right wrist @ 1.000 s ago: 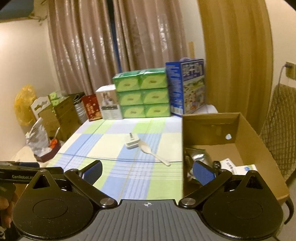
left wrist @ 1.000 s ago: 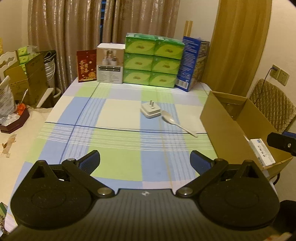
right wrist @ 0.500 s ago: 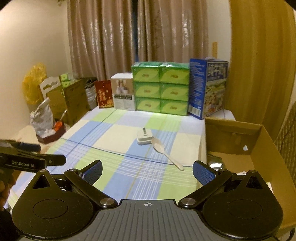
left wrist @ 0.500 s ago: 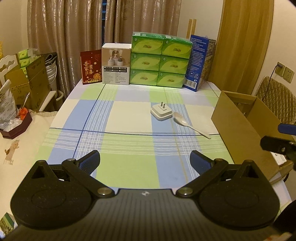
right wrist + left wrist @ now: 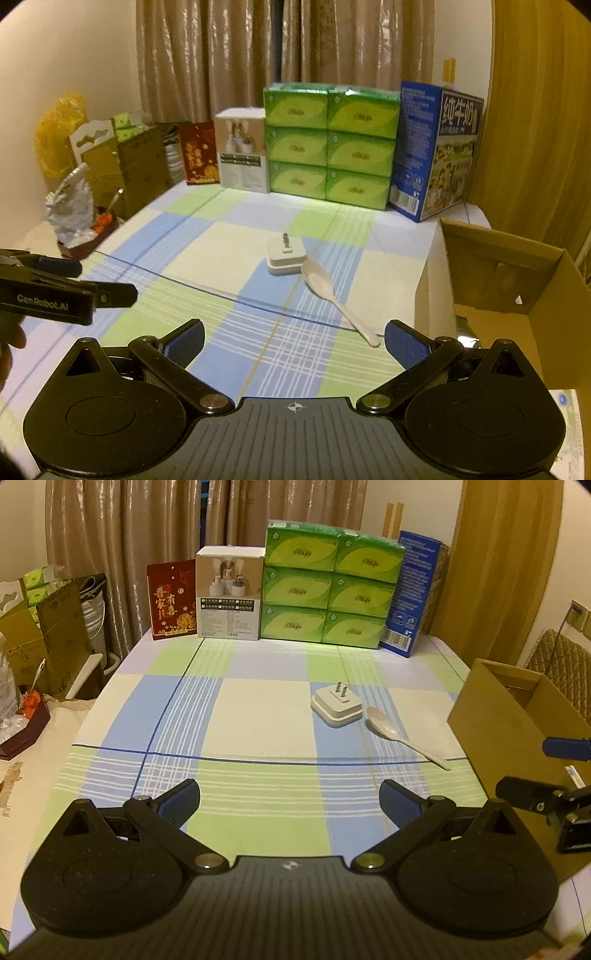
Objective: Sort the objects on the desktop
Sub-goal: 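Move both tools back toward the white plug and white spoon, then grasp the white spoon with the right gripper while the left grasps the white plug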
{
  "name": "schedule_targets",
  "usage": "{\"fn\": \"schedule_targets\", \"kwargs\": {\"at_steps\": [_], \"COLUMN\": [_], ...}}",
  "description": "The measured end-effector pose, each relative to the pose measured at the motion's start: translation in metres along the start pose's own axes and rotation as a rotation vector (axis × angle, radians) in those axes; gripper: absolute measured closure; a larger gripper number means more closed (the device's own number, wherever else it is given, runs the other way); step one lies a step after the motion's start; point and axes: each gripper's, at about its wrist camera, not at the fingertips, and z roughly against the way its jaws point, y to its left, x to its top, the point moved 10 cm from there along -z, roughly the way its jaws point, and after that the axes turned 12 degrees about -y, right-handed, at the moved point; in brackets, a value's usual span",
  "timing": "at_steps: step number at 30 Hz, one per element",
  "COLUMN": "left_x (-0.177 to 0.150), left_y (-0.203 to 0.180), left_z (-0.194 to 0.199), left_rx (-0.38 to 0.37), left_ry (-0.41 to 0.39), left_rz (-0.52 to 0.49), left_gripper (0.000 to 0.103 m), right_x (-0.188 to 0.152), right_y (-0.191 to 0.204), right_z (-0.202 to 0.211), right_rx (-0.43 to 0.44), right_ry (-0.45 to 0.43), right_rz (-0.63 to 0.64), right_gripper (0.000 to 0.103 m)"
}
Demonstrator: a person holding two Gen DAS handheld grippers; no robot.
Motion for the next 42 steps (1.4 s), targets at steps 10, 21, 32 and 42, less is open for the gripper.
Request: {"fn": "schedule_targets", "kwargs": {"at_steps": [10,21,32,42], "left_x": [-0.004,0.008,0.009,0.008], "left_y": [0.008,0.014,0.030,0.023], "left_z": [-0.051,-0.089,-0.114,-0.119], "left_rx": [-0.008,-0.041,-0.031,-0.056], "left_ry": [0.013,0.000,0.017,0.023], "left_rz": [0.024,0.009,0.029,0.020], "left_gripper": [0.001,0.002,0.002,0.002], "right_x": [-0.013,-0.022,-0.013,-0.033], "right_y": [-0.010,-0.033,-0.029,-0.045], "right_z": [-0.055,-0.107,-0.150,-0.193], "right_rx": [-0.033,-0.055,-0.044,-0.064], "right_ry": [0.021,0.039,0.034,0.100], "right_rz": [-0.034,-0.053,-0.009,0.055], "right_gripper": [0.002,0.004,0.028,0.052]}}
